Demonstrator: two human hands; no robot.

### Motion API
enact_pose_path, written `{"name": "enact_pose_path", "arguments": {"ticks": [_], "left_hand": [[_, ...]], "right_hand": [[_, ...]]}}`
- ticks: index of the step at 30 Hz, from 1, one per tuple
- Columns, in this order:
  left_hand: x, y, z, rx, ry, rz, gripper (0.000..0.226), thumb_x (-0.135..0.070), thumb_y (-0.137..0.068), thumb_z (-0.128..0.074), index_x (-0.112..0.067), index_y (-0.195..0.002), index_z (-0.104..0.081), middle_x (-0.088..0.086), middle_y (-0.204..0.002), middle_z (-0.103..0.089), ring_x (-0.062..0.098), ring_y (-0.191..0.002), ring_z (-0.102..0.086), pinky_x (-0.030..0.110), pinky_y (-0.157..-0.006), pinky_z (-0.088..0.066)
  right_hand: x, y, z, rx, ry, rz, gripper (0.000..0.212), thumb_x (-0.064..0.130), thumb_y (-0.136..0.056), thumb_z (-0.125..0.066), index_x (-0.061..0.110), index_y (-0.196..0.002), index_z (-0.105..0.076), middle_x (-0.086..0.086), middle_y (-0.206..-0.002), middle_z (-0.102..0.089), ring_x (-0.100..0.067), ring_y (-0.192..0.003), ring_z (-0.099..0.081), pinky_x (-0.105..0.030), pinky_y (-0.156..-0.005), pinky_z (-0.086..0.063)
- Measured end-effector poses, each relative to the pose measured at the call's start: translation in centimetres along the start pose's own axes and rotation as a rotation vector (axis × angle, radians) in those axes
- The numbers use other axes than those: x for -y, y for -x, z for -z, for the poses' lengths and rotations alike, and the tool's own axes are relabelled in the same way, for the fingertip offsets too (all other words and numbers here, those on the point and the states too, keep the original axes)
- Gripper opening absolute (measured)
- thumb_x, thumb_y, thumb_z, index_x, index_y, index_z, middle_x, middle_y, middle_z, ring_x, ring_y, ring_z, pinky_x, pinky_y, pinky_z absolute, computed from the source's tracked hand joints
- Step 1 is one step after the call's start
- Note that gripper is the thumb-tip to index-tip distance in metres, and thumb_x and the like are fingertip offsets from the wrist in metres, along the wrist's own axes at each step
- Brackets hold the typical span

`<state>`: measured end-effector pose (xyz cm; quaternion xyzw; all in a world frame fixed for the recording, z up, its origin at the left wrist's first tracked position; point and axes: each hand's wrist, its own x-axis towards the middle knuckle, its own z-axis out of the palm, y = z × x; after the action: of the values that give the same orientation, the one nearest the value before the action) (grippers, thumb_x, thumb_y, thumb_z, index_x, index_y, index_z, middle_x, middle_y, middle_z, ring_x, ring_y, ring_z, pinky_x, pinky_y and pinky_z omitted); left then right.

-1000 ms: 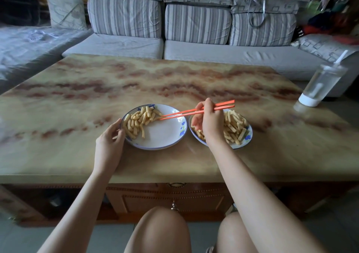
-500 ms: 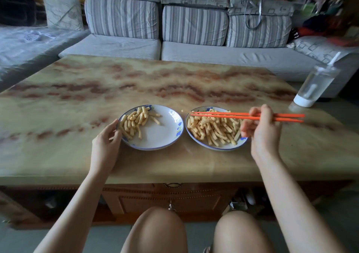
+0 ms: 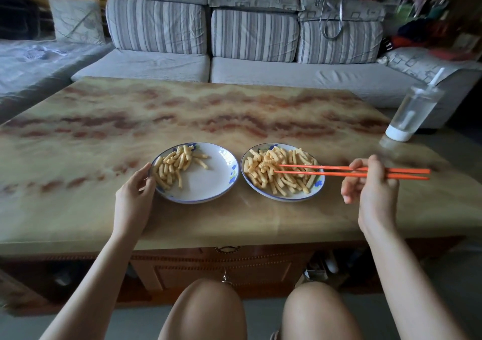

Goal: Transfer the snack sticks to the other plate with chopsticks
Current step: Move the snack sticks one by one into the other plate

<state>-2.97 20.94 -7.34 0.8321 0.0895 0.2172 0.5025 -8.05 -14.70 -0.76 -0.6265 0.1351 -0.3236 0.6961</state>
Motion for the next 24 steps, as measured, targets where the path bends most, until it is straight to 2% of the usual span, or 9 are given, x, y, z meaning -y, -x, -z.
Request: {"name": "enact_pose_path", "arguments": {"ticks": [4,9,15,24], "left_hand": [[0.0,0.0,0.0,0.000,0.002,0.003,0.038,-0.014,-0.093,-0.051,-0.016,-0.130,-0.058,0.003,-0.121,-0.063,0.004,-0.102,-0.052,0.019,-0.086,-0.036],[-0.1,0.1,0.0,-0.002,-0.007,0.003,0.039,-0.013,-0.093,-0.050,-0.015,-0.131,-0.057,0.003,-0.122,-0.063,0.002,-0.101,-0.050,0.016,-0.085,-0.033],[-0.1,0.0,-0.1,-0.009,-0.004,0.005,0.039,-0.011,-0.093,-0.050,-0.014,-0.131,-0.057,0.002,-0.123,-0.063,-0.002,-0.102,-0.048,-0.003,-0.074,-0.028],[0.0,-0.2,-0.1,-0.025,-0.005,-0.001,0.038,-0.010,-0.092,-0.051,-0.013,-0.129,-0.059,0.002,-0.118,-0.064,-0.002,-0.099,-0.048,-0.009,-0.068,-0.026]], "right_hand": [[1.6,0.5,-1.4,0.036,-0.064,0.035,0.039,0.023,-0.101,-0.033,0.011,-0.069,-0.050,-0.002,-0.035,-0.045,-0.016,-0.030,-0.039,-0.019,-0.033,-0.026],[1.6,1.5,-5.6,0.162,-0.098,0.016,0.041,0.024,-0.103,-0.033,0.010,-0.069,-0.052,-0.004,-0.035,-0.046,-0.016,-0.027,-0.036,-0.016,-0.033,-0.025],[-1.0,3.0,-11.3,0.291,-0.063,-0.062,0.042,0.026,-0.103,-0.033,0.003,-0.073,-0.051,-0.008,-0.036,-0.047,-0.017,-0.025,-0.037,-0.017,-0.033,-0.026],[-3.3,3.6,-14.0,0.325,0.004,-0.079,0.045,0.029,-0.104,-0.032,0.008,-0.069,-0.051,-0.009,-0.039,-0.052,-0.020,-0.028,-0.039,-0.021,-0.035,-0.030]]}}
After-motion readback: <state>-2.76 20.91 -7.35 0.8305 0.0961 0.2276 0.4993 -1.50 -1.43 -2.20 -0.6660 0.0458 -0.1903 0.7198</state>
